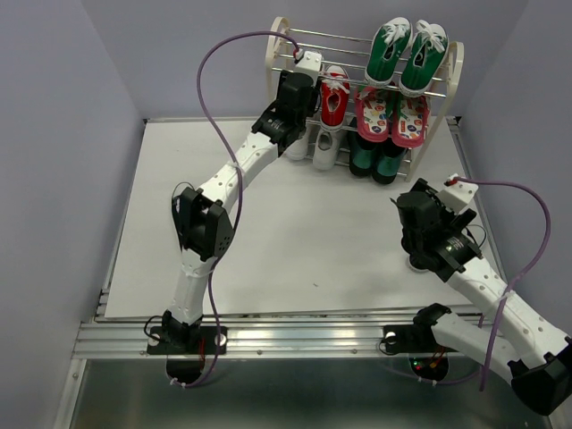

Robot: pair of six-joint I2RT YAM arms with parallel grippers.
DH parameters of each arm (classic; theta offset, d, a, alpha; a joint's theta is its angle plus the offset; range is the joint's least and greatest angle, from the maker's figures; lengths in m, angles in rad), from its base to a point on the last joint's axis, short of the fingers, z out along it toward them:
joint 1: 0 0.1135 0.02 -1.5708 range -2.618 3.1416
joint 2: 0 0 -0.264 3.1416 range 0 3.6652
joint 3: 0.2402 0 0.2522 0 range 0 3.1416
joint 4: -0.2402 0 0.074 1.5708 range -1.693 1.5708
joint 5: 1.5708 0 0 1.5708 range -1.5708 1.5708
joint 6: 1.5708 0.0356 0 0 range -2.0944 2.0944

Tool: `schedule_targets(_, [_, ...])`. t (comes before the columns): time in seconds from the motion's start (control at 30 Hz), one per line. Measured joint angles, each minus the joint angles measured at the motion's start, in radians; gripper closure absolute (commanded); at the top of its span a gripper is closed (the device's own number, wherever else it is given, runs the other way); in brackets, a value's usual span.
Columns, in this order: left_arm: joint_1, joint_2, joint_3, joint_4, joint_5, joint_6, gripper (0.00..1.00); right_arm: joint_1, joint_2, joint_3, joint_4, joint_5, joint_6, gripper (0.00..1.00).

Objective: Place and organize the shoes onto the shoe shelf

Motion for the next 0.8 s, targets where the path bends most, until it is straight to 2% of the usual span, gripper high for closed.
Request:
schedule_targets(0.43, [0.0,0.0,-0.044,-0.031,-0.02,-0.021,0.4,0.0,0.0,-0.004,0.0,0.0,0.0,0.0])
schedule_targets(0.47, [0.001,0.0,-0.044,-0.031,-0.018,-0.026,0.42,0.0,0.0,-0.004,0.0,0.0,0.0,0.0])
schedule_targets(0.63, [0.003,0.0,-0.044,-0.033,-0.009,-0.048,0.69,0.0,0.0,-0.005,0.0,0.0,0.0,0.0])
schedule_targets(0.77, [0.012,0.0,-0.044,-0.033,0.005,-0.066,0.69,0.0,-0.003,-0.005,0.0,0.0,0.0,0.0])
schedule_targets(0.8, [0.015,0.0,-0.044,-0.033,0.009,-0.069,0.72,0.0,-0.005,-0.005,0.0,0.0,0.0,0.0])
